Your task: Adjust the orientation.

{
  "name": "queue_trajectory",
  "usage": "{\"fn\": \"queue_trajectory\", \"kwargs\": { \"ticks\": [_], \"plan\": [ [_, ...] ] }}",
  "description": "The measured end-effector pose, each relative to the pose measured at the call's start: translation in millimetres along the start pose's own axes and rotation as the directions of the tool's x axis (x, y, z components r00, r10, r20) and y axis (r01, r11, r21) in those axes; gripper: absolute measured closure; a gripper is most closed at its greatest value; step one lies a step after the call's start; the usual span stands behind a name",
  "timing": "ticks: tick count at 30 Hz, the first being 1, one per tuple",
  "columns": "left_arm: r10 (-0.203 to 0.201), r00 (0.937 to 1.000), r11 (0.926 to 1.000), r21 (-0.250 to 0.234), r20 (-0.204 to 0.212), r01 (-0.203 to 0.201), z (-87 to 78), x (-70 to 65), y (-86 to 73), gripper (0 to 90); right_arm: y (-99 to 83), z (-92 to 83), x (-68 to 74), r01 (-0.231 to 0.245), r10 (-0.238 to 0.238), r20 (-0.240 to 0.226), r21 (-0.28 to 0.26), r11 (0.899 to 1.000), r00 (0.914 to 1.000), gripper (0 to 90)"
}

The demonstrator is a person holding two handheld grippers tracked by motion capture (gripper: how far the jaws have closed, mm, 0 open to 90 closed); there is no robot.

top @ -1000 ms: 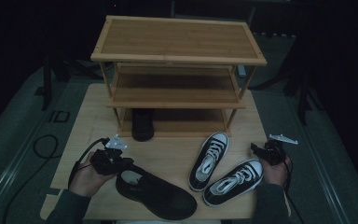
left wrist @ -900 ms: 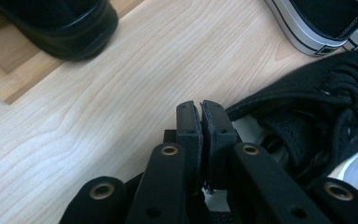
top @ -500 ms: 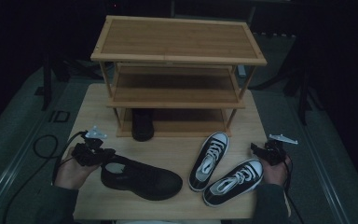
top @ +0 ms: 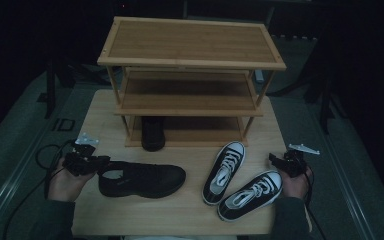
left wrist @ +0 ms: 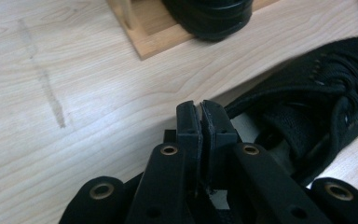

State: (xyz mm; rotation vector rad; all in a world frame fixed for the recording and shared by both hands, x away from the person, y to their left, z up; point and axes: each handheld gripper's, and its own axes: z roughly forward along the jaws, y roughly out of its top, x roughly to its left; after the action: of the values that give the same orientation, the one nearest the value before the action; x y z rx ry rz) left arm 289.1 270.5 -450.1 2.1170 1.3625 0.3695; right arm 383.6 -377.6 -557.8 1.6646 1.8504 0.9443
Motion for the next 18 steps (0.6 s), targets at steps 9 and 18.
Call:
{"fn": "queue_trajectory", "kwargs": {
  "ticks": [9,18],
  "plan": [
    [-0.028,0.9992,0.9996,0.008,-0.029,0.028,-13.5,-0.6,-15.3,87.0,-0.1,-0.1,0.1,-0.002,0.002,0.000,-0.001,1.000,1.0000,30.5],
    [-0.022,0.9994,0.9994,0.024,-0.026,0.023,-24.9,-11.2,-29.1,86.5,-0.1,-0.1,0.2,-0.002,0.002,0.001,-0.001,1.000,1.0000,30.5]
  ]
}}
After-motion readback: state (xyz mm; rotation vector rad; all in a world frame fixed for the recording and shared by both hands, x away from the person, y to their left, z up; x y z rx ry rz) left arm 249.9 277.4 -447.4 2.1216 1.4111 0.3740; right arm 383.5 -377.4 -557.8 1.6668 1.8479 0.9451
